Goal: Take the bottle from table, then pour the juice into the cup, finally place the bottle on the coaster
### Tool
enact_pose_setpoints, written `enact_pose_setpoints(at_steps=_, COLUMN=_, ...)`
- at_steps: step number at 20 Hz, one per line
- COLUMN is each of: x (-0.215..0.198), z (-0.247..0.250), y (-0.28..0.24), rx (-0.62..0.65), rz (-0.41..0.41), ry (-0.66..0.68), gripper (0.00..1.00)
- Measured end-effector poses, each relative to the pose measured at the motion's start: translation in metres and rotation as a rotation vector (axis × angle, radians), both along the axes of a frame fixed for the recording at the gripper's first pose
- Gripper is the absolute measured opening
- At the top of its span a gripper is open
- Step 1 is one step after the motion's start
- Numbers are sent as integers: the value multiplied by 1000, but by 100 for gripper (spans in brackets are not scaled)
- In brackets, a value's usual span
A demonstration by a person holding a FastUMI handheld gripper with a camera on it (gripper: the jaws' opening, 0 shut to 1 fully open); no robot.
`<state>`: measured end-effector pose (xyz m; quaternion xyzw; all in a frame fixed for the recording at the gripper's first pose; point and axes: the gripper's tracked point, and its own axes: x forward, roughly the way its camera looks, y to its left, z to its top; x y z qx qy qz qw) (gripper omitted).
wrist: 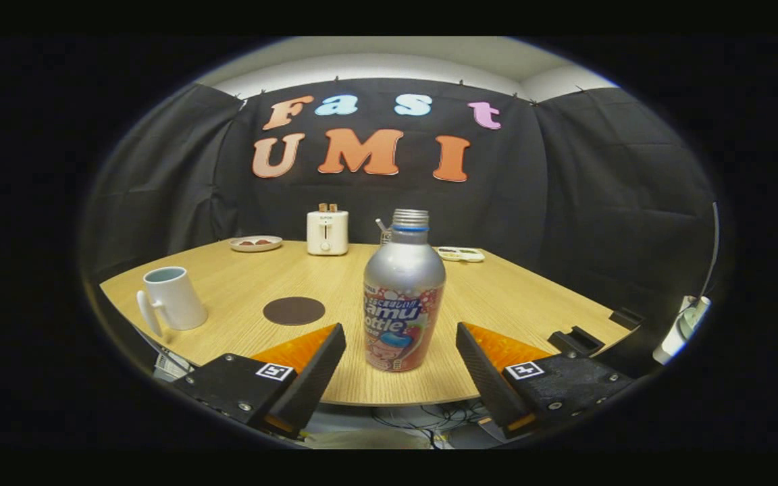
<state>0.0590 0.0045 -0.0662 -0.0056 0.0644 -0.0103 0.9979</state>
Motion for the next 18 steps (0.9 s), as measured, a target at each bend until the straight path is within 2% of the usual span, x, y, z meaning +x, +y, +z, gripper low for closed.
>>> enact_pose_setpoints(at_steps=7, x=24, z=-10, y=3, rx=-25, rz=20, ry=22, gripper=96)
enact_pose_setpoints(at_steps=11, x=34, z=-18, y=5, rx=-34, rz=30, ry=37, gripper=87)
enact_pose_setpoints(at_steps=12, x=33, z=-13, y=6, rx=-20, rz=34, ry=26, gripper=82)
enact_pose_setpoints(at_steps=18, x=35, z=-2, y=11, rx=5, rz=43, ry=22, gripper=77)
